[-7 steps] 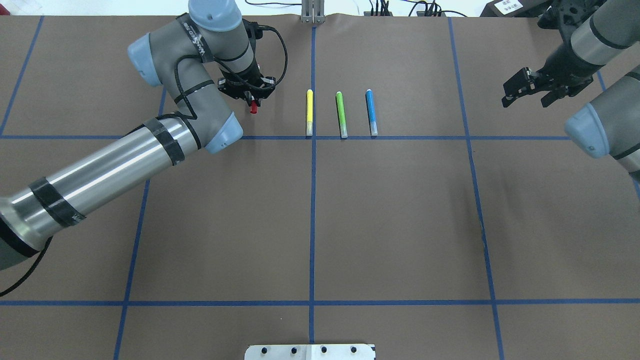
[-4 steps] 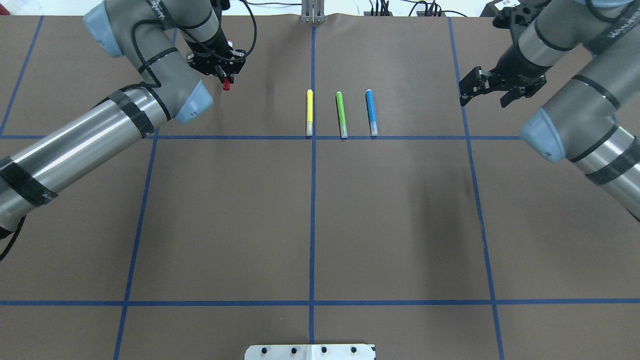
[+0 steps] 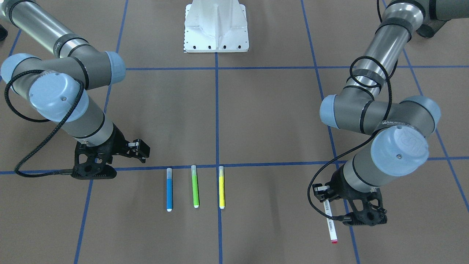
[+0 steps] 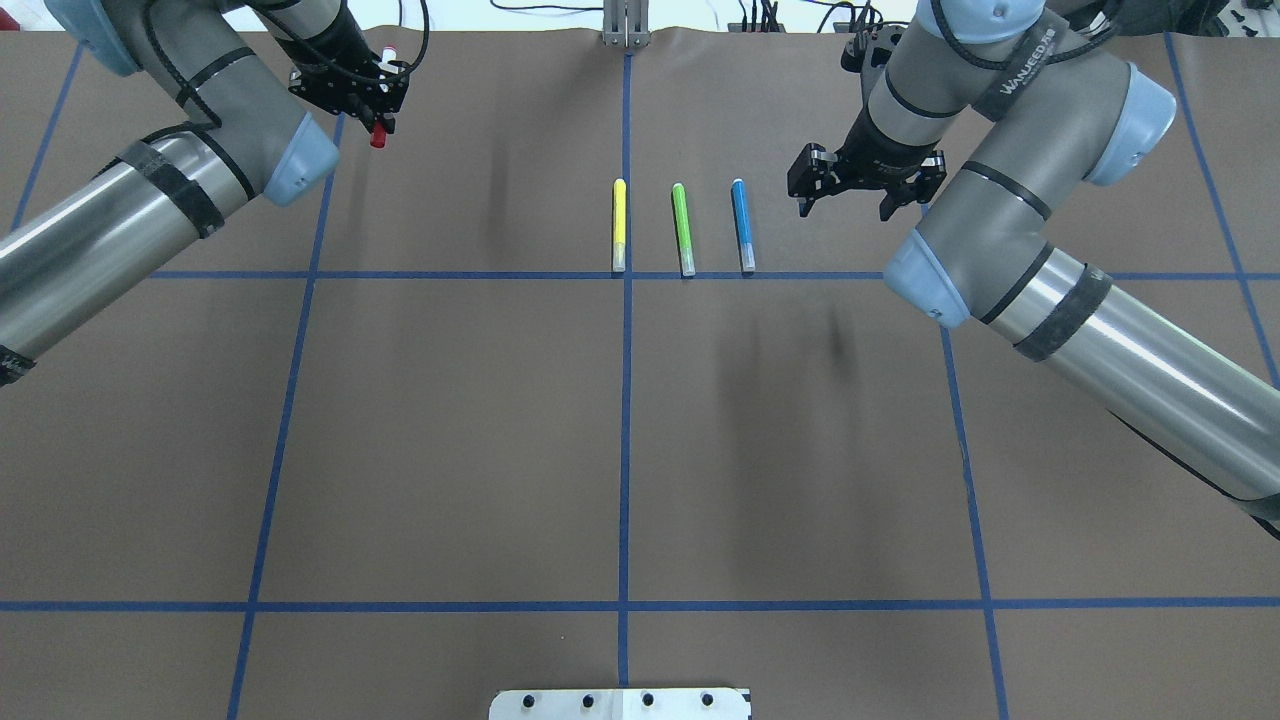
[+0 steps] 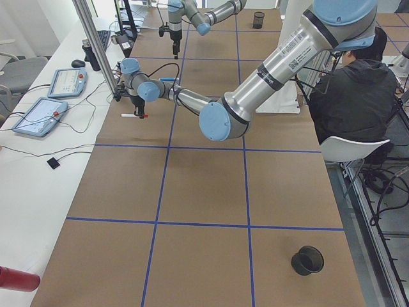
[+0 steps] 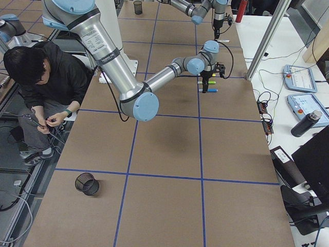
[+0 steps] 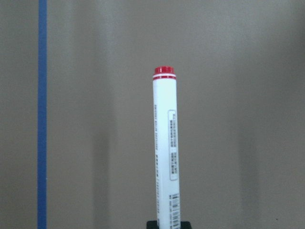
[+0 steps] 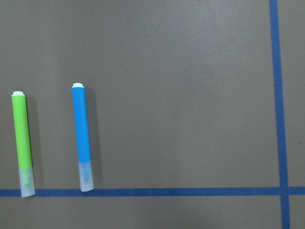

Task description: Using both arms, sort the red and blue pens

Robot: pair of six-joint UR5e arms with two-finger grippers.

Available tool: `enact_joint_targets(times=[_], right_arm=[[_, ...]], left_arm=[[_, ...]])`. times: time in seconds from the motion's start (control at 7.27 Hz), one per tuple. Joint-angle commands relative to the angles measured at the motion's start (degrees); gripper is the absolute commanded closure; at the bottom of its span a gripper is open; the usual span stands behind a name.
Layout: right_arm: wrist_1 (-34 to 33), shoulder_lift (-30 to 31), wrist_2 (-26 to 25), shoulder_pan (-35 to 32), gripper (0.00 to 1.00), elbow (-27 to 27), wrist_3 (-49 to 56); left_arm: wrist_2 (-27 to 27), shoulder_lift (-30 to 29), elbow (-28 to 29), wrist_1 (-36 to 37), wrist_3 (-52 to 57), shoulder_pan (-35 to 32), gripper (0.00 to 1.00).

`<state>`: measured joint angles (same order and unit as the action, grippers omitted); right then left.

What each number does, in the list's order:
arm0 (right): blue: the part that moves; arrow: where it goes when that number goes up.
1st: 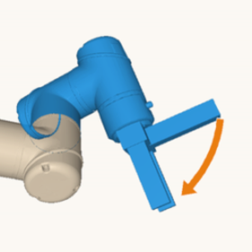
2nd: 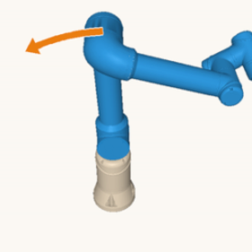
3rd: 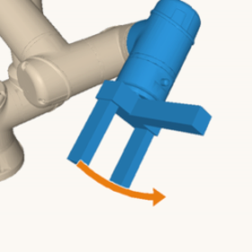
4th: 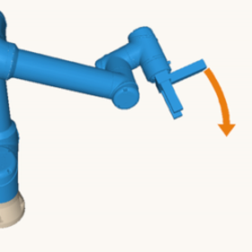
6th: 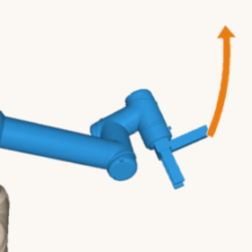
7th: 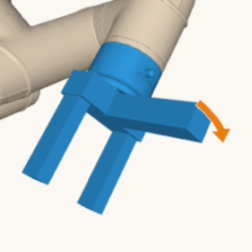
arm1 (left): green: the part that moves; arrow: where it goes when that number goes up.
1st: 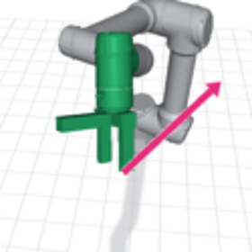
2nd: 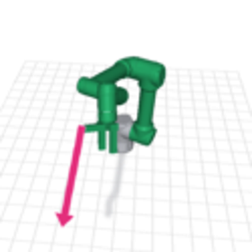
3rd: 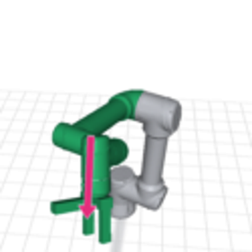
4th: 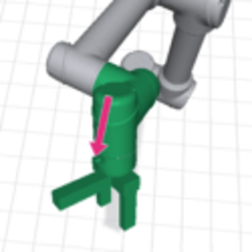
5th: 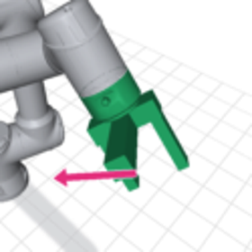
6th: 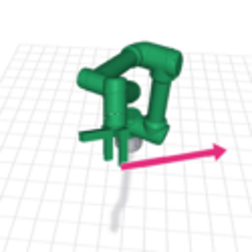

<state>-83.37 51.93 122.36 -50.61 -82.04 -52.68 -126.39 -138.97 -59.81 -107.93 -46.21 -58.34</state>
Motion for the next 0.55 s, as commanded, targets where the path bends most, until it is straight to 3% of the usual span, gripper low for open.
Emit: enact_joint_targets(times=[0.0, 0.14, 0.41], right_arm=[[4.26, -4.70, -2.89, 2.09, 0.00, 8.26, 1.26], [4.45, -6.04, -6.66, 3.84, 0.01, 10.30, 1.35], [7.49, -7.80, -7.22, 4.64, 0.02, 14.51, 1.27]], left_arm=[[-0.08, 0.19, -0.04, 0.00, 0.16, -0.28, 1.00], [-0.08, 0.19, -0.04, 0.00, 0.16, -0.28, 1.00], [-0.08, 0.19, -0.04, 0.00, 0.16, -0.37, 1.00]])
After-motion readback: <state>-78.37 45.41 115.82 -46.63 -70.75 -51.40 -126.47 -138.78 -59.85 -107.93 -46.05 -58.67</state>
